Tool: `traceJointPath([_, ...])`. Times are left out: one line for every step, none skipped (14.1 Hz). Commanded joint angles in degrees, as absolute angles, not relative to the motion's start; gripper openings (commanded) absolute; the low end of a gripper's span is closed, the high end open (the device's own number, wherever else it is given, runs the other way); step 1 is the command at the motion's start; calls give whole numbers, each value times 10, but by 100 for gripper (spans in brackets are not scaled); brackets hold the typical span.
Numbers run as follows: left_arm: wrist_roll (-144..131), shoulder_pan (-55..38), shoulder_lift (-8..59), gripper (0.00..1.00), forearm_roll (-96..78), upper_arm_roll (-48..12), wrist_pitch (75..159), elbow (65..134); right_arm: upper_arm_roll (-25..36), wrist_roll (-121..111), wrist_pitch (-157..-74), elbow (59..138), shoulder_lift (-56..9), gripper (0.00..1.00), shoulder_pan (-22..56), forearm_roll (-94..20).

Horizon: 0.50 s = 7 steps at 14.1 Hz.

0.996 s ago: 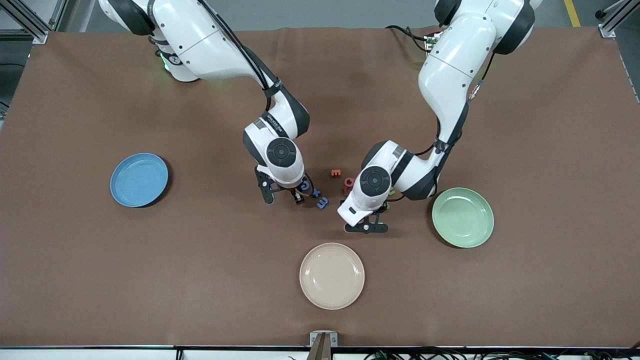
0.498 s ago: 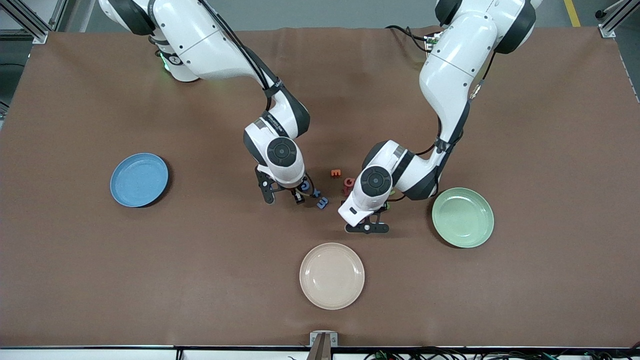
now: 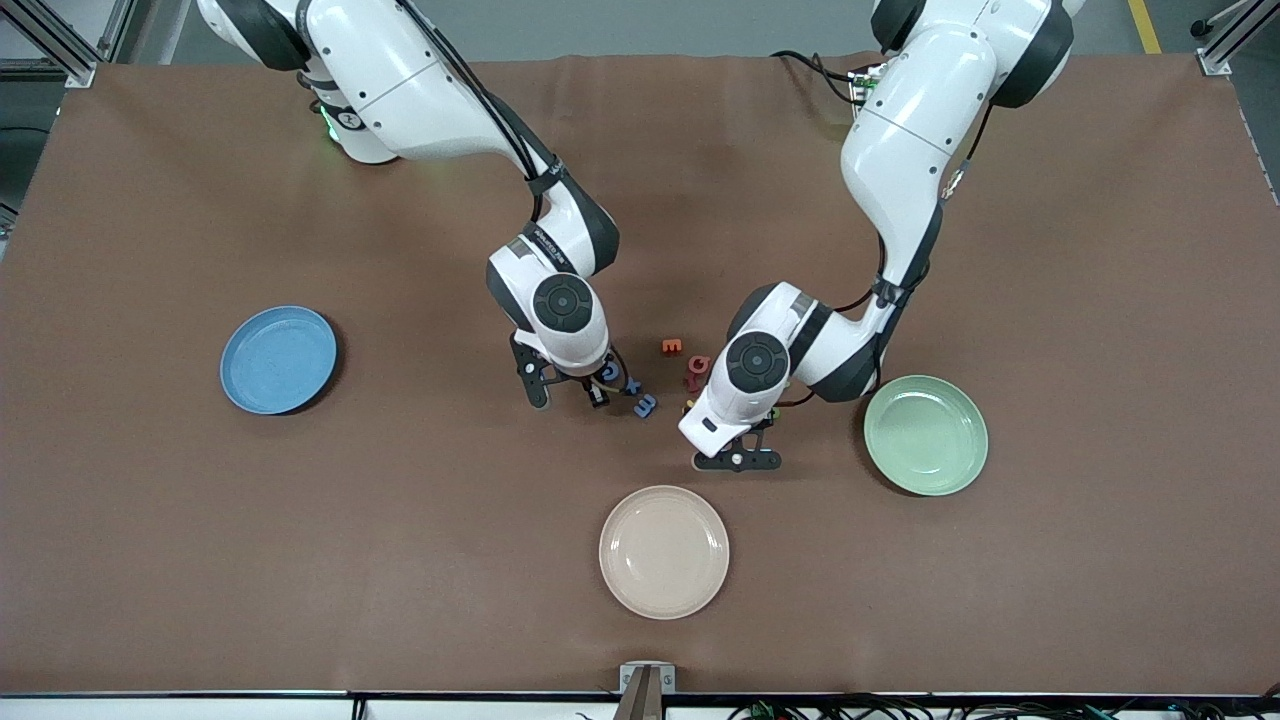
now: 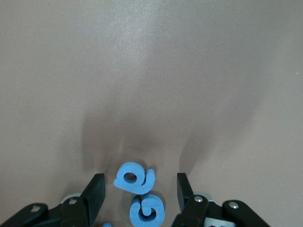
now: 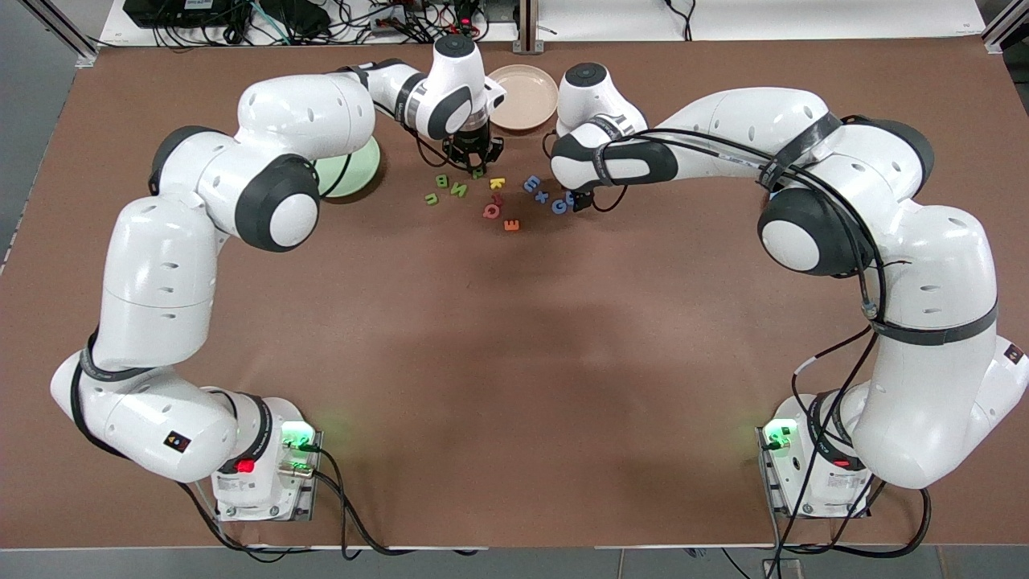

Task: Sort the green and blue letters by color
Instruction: 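Grasp the green P and blue G with the left and right grippers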

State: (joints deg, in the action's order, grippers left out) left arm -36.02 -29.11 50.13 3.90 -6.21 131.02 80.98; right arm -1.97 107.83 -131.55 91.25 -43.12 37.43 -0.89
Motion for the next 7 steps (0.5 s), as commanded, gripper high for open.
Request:
traceJointPath([-390,-291,497,20,43,-60,1313,805,-15,1093,-1329,917,-432,68,384,1])
traceJointPath([-395,-291,497,18,43,-60,1314,805,-15,1093,-1331,917,-433,67,384,1])
traceJointPath([-395,-291,496,16,42,-60,1313,805,-15,1093,-1332,917,-434,67,385,2])
traceJointPath([-396,-291,493,14,41,-60,1313,805,-15,1093,-1333,917,-436,67,385,2])
traceJointPath([-396,-290,490,12,42,-60,1312,806,-15,1093,-1333,917,-437,66,385,2])
traceJointPath([-396,-289,490,12,42,-60,1305,808,-15,1093,-1333,917,-438,66,385,2])
traceJointPath([-396,-287,487,12,43,-60,1296,809,-15,1093,-1333,917,-439,66,385,3])
